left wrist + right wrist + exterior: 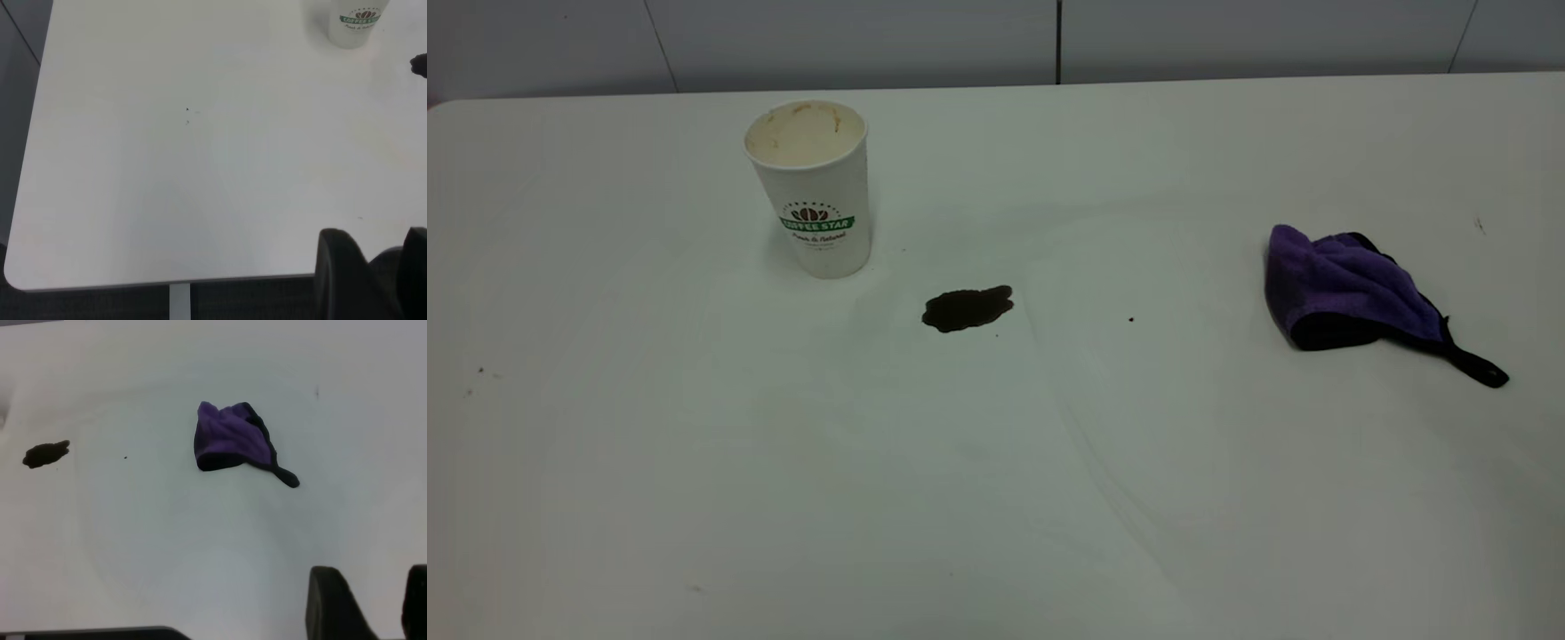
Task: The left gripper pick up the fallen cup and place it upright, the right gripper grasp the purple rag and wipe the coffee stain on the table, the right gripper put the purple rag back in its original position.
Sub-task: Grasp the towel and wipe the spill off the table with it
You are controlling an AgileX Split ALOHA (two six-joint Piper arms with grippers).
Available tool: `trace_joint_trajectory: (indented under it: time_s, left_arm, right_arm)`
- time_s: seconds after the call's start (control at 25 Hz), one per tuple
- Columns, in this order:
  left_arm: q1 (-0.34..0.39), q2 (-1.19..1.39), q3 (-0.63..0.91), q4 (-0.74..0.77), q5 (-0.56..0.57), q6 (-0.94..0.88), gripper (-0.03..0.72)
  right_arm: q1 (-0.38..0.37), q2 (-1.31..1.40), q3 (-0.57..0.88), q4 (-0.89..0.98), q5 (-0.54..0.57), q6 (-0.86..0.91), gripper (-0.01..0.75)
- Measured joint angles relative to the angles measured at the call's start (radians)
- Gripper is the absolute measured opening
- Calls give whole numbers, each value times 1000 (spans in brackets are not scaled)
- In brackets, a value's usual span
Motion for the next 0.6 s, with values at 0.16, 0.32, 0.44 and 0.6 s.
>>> trace_joint_trajectory:
  time_s: [0.16, 0.32, 0.44, 0.6]
  left_arm:
    - [0, 0, 0, 0, 0, 0, 240]
    - [0, 0, 0, 0, 0, 0, 240]
    - [0, 0, 0, 0, 0, 0, 240]
    - [0, 0, 0, 0, 0, 0, 240]
  right_arm:
    - [0, 315, -52, 11, -232, -19, 489]
    - [0, 637, -85, 1, -479, -91, 687]
    - [0, 861, -112, 18, -620, -129, 726]
    - [16, 1162, -152, 69, -755, -186, 728]
